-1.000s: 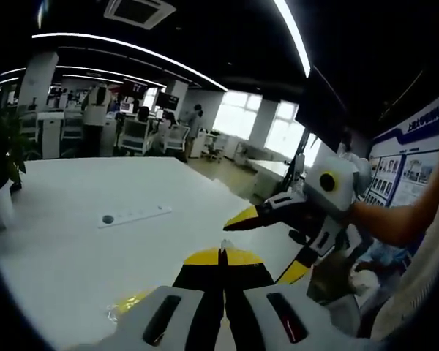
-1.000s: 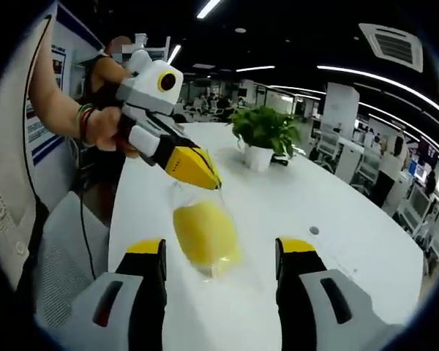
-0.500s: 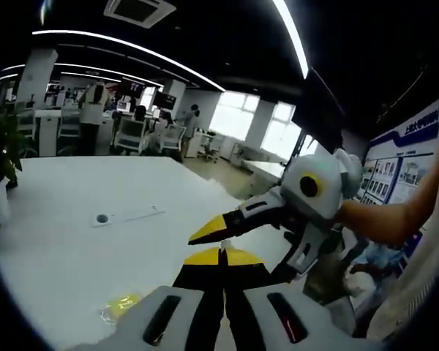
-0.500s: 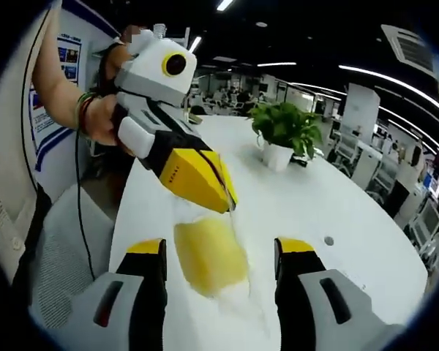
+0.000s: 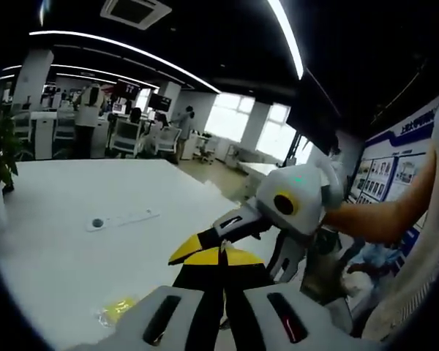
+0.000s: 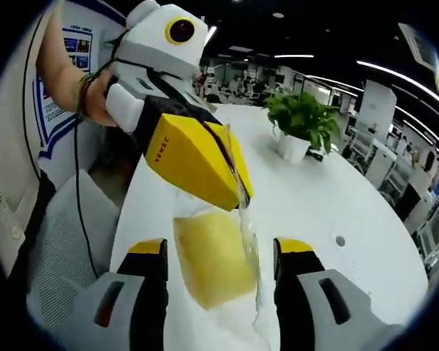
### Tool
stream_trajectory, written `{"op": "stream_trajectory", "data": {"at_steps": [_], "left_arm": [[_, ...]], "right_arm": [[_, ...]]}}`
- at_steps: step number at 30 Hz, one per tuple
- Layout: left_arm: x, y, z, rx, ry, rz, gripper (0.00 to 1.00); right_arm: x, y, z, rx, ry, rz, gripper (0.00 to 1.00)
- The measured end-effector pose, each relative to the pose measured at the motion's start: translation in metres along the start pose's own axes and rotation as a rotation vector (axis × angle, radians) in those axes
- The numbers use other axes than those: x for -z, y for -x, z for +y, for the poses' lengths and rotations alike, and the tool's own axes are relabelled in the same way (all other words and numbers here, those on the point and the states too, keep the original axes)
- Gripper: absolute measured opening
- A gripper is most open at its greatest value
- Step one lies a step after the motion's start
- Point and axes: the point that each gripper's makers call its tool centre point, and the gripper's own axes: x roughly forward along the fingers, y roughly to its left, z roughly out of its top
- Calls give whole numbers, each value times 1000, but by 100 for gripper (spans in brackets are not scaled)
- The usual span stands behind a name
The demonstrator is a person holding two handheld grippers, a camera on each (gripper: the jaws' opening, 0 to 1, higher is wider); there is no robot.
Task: Compare the silicone blocks by pressing each to a similar depth, holding the contact briefly, and releasing to observe deformation and rebound differences across the visible hardness samples.
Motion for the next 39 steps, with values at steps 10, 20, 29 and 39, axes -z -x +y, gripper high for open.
{"op": "stream_trajectory", "data": {"at_steps": [10, 20, 29, 39], "left_arm": [[1, 0, -8, 20, -15, 5, 0], [7, 0, -14, 35, -40, 21, 0], [10, 1, -19, 57, -57, 32, 0], [12, 2, -24, 93, -67, 29, 0]], "right_arm": [[7, -9, 7, -51, -13, 22, 46], [9, -12, 15, -84, -35, 28, 37], [10, -11, 25, -111, -142, 34, 27], [12, -6, 37, -165, -226, 46, 21]]}}
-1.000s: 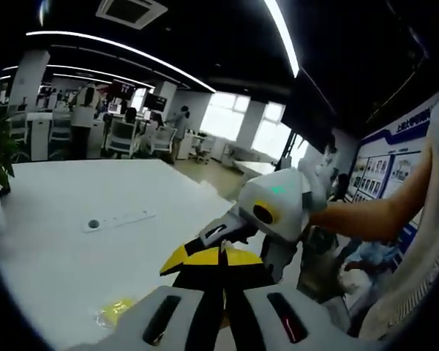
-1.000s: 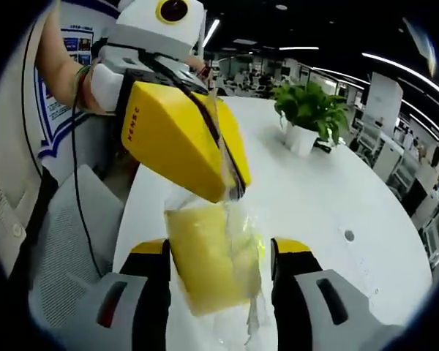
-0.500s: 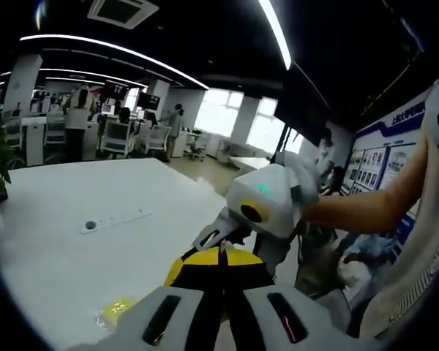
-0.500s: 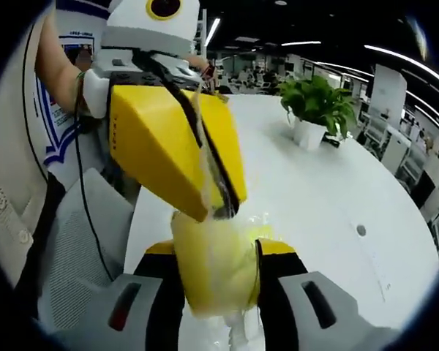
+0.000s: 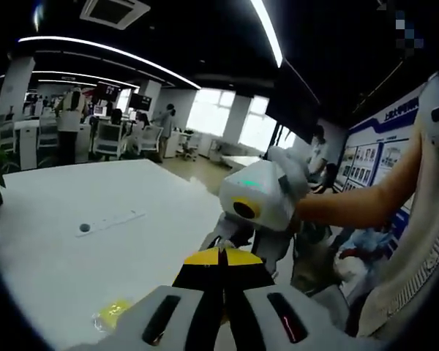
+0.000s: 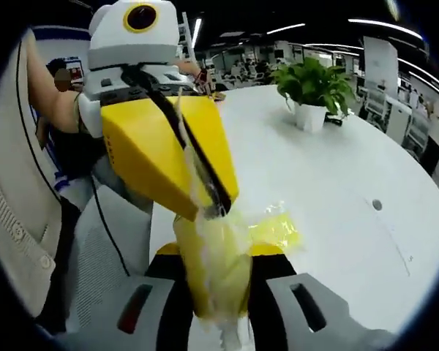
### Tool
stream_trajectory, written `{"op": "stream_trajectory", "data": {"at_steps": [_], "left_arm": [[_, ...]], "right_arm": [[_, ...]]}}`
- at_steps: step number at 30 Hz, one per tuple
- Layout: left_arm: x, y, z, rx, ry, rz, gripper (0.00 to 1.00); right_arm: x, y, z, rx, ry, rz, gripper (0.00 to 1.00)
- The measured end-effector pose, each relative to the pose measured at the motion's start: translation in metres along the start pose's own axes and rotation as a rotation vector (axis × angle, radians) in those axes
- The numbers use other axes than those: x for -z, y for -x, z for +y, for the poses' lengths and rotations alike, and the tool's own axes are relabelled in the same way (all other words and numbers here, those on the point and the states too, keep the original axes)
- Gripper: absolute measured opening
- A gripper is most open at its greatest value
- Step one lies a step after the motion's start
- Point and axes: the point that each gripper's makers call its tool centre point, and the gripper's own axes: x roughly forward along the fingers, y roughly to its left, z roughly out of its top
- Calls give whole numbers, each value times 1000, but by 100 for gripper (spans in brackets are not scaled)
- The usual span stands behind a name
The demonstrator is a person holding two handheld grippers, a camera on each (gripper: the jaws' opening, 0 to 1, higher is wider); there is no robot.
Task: Compare the silicone blocks by pressing each to a similar depth, holding the contact briefly, and releasing to observe deformation and rebound differences across the visible hardness samples.
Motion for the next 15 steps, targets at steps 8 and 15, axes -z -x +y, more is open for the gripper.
{"op": "stream_trajectory", "data": {"at_steps": [8, 15], "left_arm": [[-1, 0, -4, 13, -10, -6, 0], [0, 0, -7, 22, -5, -6, 0]], "right_arm": [[1, 3, 5, -3, -5, 2, 17], [3, 4, 8, 1, -3, 4, 14]]}}
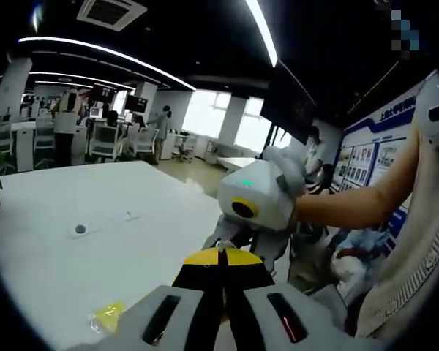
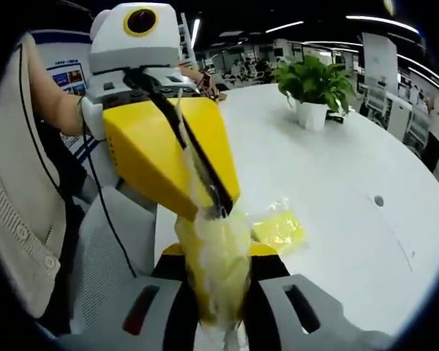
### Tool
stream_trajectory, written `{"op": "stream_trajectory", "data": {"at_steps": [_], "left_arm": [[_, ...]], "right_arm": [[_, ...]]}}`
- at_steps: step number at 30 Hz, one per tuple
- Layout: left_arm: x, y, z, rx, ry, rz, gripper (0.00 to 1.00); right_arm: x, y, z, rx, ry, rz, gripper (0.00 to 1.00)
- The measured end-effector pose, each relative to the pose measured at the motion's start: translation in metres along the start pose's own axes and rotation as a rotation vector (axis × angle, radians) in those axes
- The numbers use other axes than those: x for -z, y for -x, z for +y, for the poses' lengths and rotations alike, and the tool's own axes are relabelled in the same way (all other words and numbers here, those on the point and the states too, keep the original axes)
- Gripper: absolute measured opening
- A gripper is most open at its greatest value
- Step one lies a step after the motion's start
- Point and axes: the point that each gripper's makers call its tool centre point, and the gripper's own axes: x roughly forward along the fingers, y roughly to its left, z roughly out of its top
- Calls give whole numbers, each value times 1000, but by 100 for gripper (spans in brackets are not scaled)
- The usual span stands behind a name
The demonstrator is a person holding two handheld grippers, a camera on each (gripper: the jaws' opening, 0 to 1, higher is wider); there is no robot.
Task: Compare the silicone blocks by pressing each to a similar depth, holding the contact briefly, and releasing to observe deformation and rebound differences across the visible hardness samples.
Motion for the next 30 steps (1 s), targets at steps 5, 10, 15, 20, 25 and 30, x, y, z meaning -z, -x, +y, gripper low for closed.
{"op": "stream_trajectory", "data": {"at_steps": [5, 10, 15, 20, 25, 30], "left_arm": [[2, 0, -1, 2, 5, 2, 0], [3, 1, -1, 0, 7, 1, 0], [4, 1, -1, -1, 11, 3, 0], [5, 1, -2, 0, 15, 5, 0], [6, 1, -4, 2, 14, 9, 0], [7, 1, -6, 2, 15, 12, 0]], "right_arm": [[3, 0, 2, -2, 4, 11, 13], [5, -1, 2, 4, 2, 29, 13], [6, -1, 2, 6, 6, 35, 13], [7, -1, 3, 4, 12, 39, 13], [9, 0, 5, -6, 12, 48, 13], [9, -1, 5, 0, 23, 46, 13]]}}
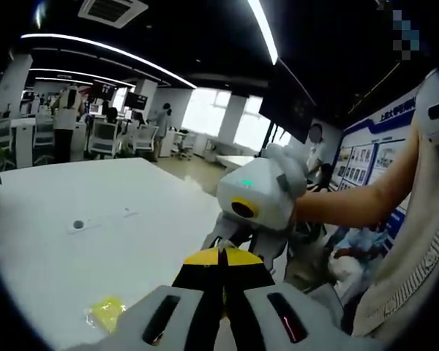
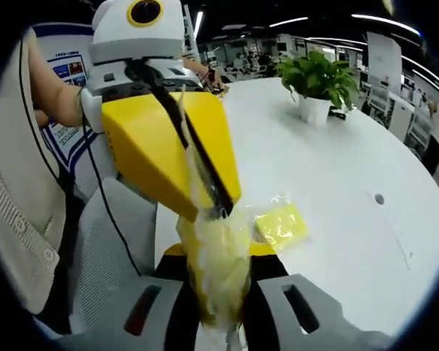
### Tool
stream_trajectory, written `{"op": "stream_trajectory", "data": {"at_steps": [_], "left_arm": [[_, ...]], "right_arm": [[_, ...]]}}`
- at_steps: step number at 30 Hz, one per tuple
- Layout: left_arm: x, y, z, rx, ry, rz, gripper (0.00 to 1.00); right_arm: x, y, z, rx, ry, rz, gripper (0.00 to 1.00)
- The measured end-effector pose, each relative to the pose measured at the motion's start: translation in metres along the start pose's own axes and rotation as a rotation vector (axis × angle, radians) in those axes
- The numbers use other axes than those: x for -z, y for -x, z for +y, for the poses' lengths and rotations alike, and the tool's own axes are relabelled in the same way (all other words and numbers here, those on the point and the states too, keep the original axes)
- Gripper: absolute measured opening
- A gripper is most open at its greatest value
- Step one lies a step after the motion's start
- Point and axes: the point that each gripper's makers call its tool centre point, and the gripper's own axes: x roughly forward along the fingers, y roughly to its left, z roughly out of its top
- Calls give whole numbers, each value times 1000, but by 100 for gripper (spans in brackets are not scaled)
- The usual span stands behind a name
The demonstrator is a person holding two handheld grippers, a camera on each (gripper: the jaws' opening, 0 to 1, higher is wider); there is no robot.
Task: Compare the silicone blocks by pressing each to a similar depth, holding the contact briefly, and releasing to observe deformation and rebound differences across the visible hardness samples.
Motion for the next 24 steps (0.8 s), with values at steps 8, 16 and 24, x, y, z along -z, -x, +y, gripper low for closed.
{"op": "stream_trajectory", "data": {"at_steps": [8, 16, 24], "left_arm": [[2, 0, 0, -3, -2, 4, 0], [3, 0, 1, -6, 2, 9, 0], [3, 0, 2, -10, 7, 6, 0]], "right_arm": [[1, -1, 1, -5, 0, 3, 13], [3, -2, 1, -6, 5, 7, 13], [3, -3, 1, -5, 5, 5, 13]]}}
